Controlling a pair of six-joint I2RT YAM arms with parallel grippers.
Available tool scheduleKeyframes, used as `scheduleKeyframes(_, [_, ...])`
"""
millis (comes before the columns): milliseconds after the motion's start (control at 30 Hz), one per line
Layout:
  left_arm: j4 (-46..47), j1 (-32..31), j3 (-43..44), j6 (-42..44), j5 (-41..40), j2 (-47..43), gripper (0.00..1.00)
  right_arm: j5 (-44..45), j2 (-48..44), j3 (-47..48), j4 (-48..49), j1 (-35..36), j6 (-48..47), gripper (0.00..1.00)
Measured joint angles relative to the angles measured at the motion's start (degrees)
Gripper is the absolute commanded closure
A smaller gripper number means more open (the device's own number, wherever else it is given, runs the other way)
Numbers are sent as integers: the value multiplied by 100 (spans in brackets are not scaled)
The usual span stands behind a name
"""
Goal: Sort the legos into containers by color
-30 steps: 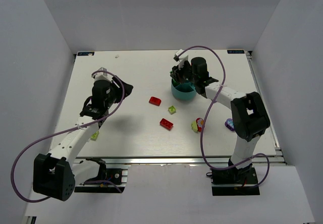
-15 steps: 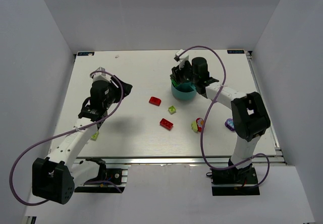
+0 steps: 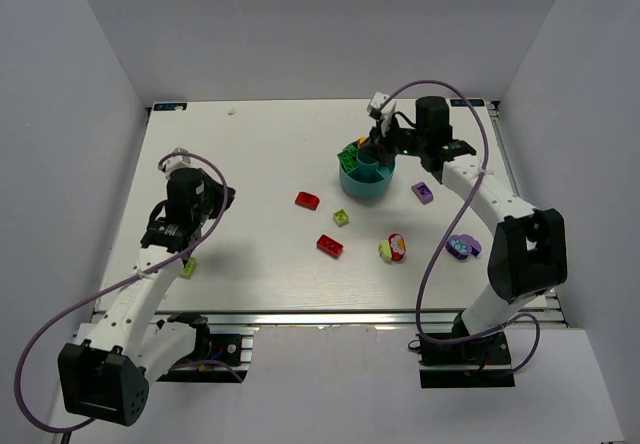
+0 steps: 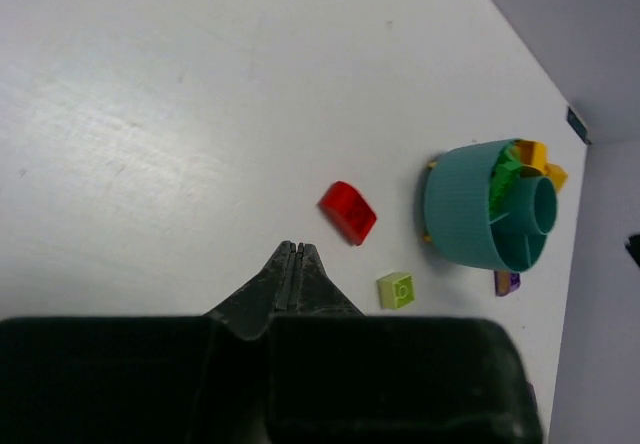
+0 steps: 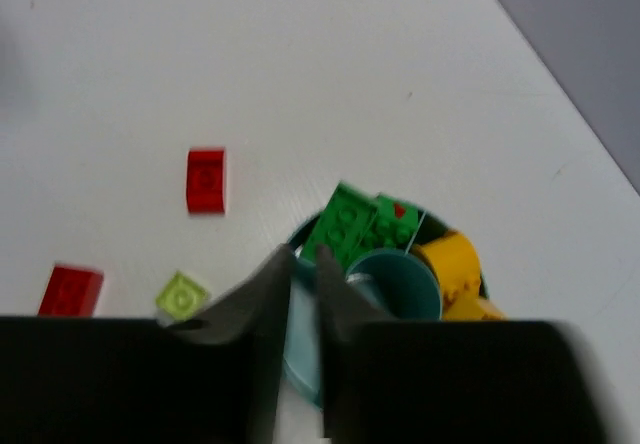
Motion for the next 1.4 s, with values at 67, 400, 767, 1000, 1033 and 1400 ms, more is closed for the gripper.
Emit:
scheduleKeyframes(67, [-367,131,-11,-125,-48,-57,91,-273,-107,-11,-595,-199,-249,40])
scheduleKeyframes(400, [-1475,715,-356,-627,0,-323,36,-282,-728,-420,-2212,-1381,-468,21])
scheduleKeyframes(767, [-896,734,-450,-511,629,175,15,1325,90,-297,-2761,-2291,-422,22])
scheduleKeyframes(1000, [-221,767,-448,-365,992,734,15,1600,1659,981,-3187,-2216,-391,28])
scheduleKeyframes(1033, [-140,767,-448,-361,1032,793,15,1648,1880,1298,-3357,-2199,-363,28])
scheduleKeyframes(1400, [304,802,-448,-356,1193,981,14,1967,2538,2490,-4070,-1615,-9,27])
